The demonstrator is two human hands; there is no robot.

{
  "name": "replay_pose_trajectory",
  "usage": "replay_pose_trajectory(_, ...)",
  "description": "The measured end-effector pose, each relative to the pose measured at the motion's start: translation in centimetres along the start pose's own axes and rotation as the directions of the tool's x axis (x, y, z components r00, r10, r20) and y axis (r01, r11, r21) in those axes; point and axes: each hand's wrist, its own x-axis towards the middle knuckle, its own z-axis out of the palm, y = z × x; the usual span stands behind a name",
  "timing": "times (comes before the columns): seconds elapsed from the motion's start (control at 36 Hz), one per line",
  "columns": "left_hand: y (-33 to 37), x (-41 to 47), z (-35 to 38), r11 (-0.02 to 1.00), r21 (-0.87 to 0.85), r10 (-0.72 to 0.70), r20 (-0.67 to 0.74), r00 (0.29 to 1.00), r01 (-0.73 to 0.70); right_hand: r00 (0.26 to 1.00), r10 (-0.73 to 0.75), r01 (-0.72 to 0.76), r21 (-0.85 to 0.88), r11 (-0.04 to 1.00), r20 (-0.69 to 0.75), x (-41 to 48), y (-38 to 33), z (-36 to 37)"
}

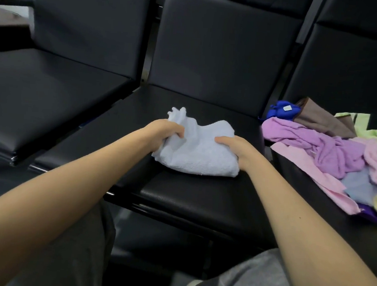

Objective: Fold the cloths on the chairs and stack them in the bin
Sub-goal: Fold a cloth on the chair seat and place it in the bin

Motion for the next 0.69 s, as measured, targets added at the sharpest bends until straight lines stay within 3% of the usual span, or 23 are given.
replay_pose_trajectory(0.06,0.0,0.0,0.1,0.998,-0.069,-0.012,-0.003,1.0,0.012,0.999,-0.037,0.035,0.059,0.998,0.021,-0.4,0.1,-0.4)
replay_pose_trajectory(0.14,0.0,-0.3,0.6,0.984,-0.159,-0.064,0.105,0.992,0.08,0.994,-0.105,0.104,0.09,0.99,0.004,-1.4,0.3,-1.1)
replay_pose_trajectory(0.25,-0.3,-1.0,1.9,0.965,-0.23,-0.083,0.193,0.978,0.127,0.969,-0.229,0.208,-0.191,0.959,-0.094,-2.7,0.6,-2.5)
replay_pose_trajectory(0.39,0.1,-2.5,4.4,0.935,-0.316,-0.062,0.296,0.953,0.159,0.927,-0.324,0.263,-0.292,0.92,-0.186,-4.7,0.8,-5.1)
replay_pose_trajectory(0.53,2.2,-4.6,9.0,0.94,-0.334,0.068,0.374,0.925,0.066,0.925,-0.269,0.203,-0.249,0.947,-0.268,-8.4,1.7,-9.9)
replay_pose_trajectory(0.69,3.4,-9.6,17.5,0.947,-0.318,0.194,0.433,0.88,-0.052,0.869,-0.276,0.178,-0.261,0.949,-0.41,-14.5,4.5,-17.4)
